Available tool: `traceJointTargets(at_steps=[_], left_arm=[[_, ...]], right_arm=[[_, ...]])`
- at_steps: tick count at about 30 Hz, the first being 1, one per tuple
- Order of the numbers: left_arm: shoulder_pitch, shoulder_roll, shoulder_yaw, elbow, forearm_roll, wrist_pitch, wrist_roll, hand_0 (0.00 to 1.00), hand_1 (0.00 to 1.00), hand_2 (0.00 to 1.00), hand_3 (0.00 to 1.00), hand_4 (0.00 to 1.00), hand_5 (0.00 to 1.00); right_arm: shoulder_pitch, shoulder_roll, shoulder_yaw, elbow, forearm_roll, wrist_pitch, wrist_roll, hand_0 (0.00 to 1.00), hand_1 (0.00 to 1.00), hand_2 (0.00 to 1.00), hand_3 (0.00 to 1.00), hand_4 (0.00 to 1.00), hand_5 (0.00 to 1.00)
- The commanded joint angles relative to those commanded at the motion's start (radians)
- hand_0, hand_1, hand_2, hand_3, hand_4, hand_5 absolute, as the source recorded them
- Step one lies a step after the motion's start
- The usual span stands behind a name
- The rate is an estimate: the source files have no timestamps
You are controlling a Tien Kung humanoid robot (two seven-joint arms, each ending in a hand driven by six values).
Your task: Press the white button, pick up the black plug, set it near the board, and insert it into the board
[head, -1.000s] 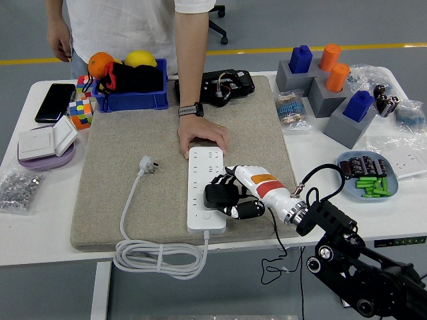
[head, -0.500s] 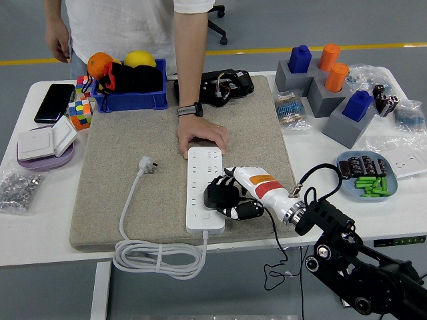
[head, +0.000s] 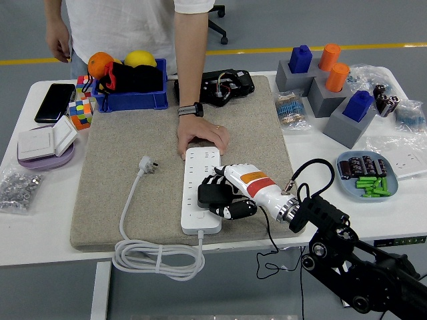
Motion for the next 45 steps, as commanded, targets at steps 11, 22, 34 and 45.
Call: traceJointTargets(at_steps=[11,22,34,45], left_arm=[[0.000,0.001,-0.003,0.000,0.004,-0.001,0.001,0.474,0.498,0.498,0.585,0.566,0.267],[0.000,0.000,-0.001,0.000,0.002,-0.001,0.001,0.474,0.498,0.498,0.584,0.565,0.267],[-0.001,0.000,-0.001,0.000,0.004,-0.001,0.001,0.473,0.499,0.498,0.585,0.565,0.267],[0.000,-0.001,-0.001,0.000,0.004,-0.001,0.001,0.474,0.498,0.497,0.584,0.565,0.268]], right_arm=[[0.005,0.001,-0.002,-0.017,0.019,0.014,0.007,0.319,0.258,0.373,0.559,0.705,0.002],[0.005,0.002,0.000,-0.022,0.030,0.020,0.017,0.414,0.389,0.474,0.582,0.776,0.002],[0.006,0.002,-0.002,-0.030,0.035,0.024,0.020,0.436,0.459,0.519,0.587,0.819,0.002],[0.006,0.002,-0.003,-0.034,0.044,0.035,0.022,0.460,0.511,0.557,0.598,0.904,0.002]])
